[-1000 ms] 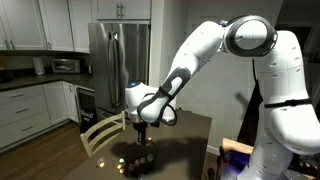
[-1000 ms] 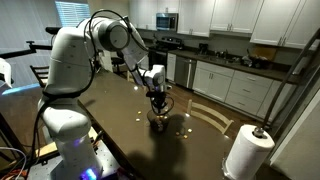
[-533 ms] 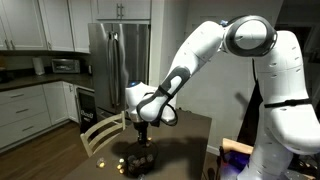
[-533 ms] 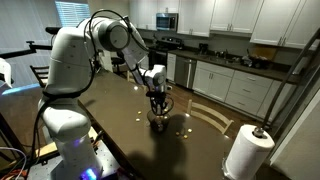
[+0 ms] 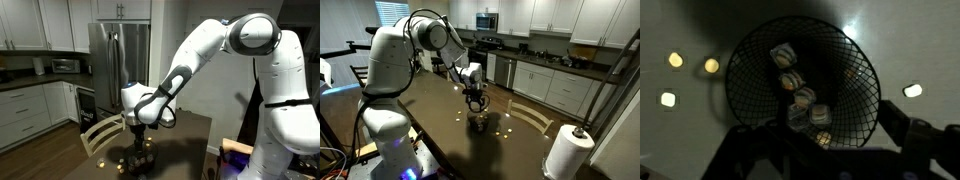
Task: Put the plastic wrapper in the basket then put 3 the yellow objects in the basket, then put a plastic wrapper in the basket
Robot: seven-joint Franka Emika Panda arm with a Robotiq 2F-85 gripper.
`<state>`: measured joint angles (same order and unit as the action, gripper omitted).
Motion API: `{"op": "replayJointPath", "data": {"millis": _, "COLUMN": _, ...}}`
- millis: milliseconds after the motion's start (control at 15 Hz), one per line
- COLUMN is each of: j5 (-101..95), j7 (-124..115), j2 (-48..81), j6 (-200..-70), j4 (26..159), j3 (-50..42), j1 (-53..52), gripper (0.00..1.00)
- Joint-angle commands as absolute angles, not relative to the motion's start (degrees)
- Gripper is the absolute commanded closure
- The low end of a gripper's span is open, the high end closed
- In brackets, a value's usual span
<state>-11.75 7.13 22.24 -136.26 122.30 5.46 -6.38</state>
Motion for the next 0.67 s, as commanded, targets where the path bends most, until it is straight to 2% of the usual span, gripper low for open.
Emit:
{"op": "replayJointPath", "data": {"millis": 0, "j5": -11.3, "j7": 8.8, "j2": 21.1, "j6": -133.6, "j4": 122.6, "j3": 6.9, "j1": -7.3, "gripper": 0.0}}
{"op": "replayJointPath", "data": {"millis": 600, "j5": -10.0, "j7": 14.4, "j2": 23.7, "j6": -130.5, "j4": 121.6, "j3": 11.2, "j1": -8.4, "gripper": 0.0}}
